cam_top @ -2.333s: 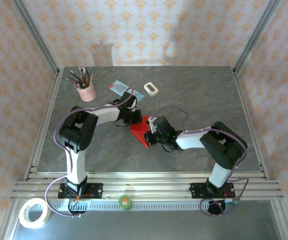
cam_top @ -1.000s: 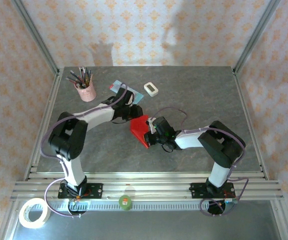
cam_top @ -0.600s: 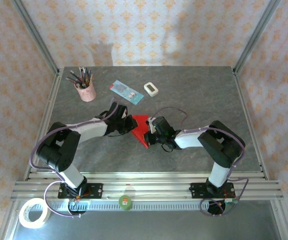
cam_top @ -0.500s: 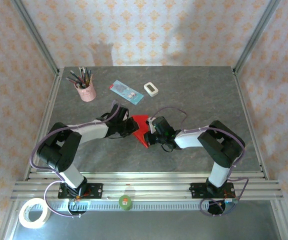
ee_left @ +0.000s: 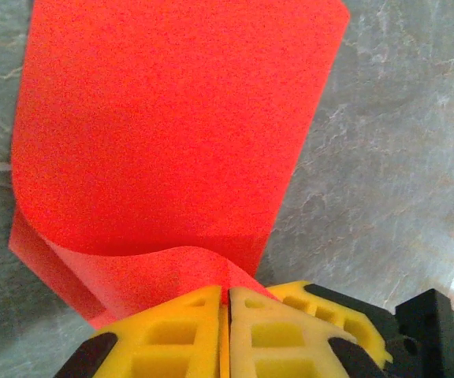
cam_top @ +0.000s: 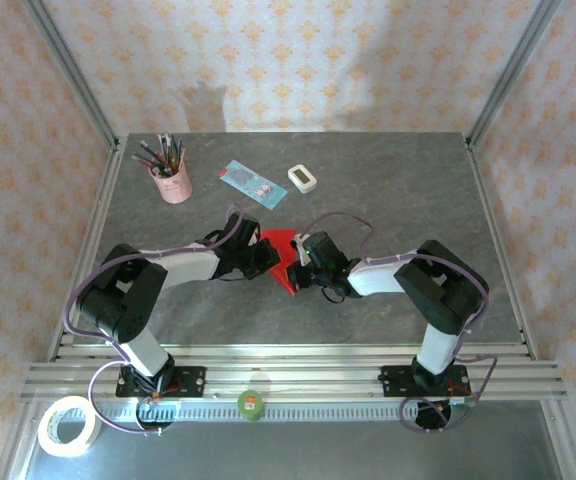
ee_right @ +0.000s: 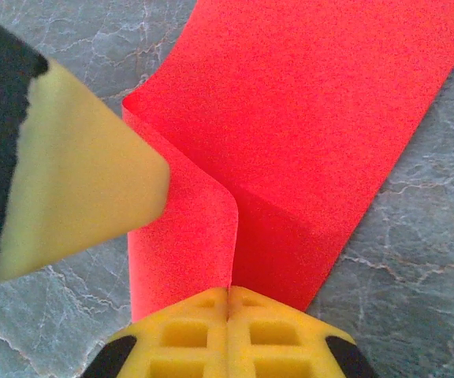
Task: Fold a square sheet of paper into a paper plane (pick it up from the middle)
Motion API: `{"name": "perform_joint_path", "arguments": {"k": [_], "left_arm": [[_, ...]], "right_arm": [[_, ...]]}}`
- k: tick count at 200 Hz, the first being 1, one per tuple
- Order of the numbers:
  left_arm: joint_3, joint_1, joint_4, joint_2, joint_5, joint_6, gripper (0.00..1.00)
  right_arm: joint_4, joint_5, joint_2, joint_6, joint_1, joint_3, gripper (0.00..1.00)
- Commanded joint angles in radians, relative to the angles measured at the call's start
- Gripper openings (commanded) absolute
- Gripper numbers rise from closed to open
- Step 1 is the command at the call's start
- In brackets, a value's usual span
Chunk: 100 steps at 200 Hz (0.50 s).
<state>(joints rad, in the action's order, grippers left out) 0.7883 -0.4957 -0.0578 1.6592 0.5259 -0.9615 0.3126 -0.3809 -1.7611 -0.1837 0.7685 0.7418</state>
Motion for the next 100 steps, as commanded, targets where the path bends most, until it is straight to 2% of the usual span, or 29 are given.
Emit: {"name": "perform_joint_path", "arguments": {"k": [1,100], "left_arm": [[-0.016,-0.003,-0.005,0.019,-0.010,-0.007,0.10],[-0.049,-0.005,-0.017,0.020,-0.036,-0.015,0.10]], "right_arm": [[-0.058,0.029,-0.026,-0.009,-0.006,0.015,0.02],[-0.063,0.032,-0.031,-0.008,-0.006,0.014,0.03]]}}
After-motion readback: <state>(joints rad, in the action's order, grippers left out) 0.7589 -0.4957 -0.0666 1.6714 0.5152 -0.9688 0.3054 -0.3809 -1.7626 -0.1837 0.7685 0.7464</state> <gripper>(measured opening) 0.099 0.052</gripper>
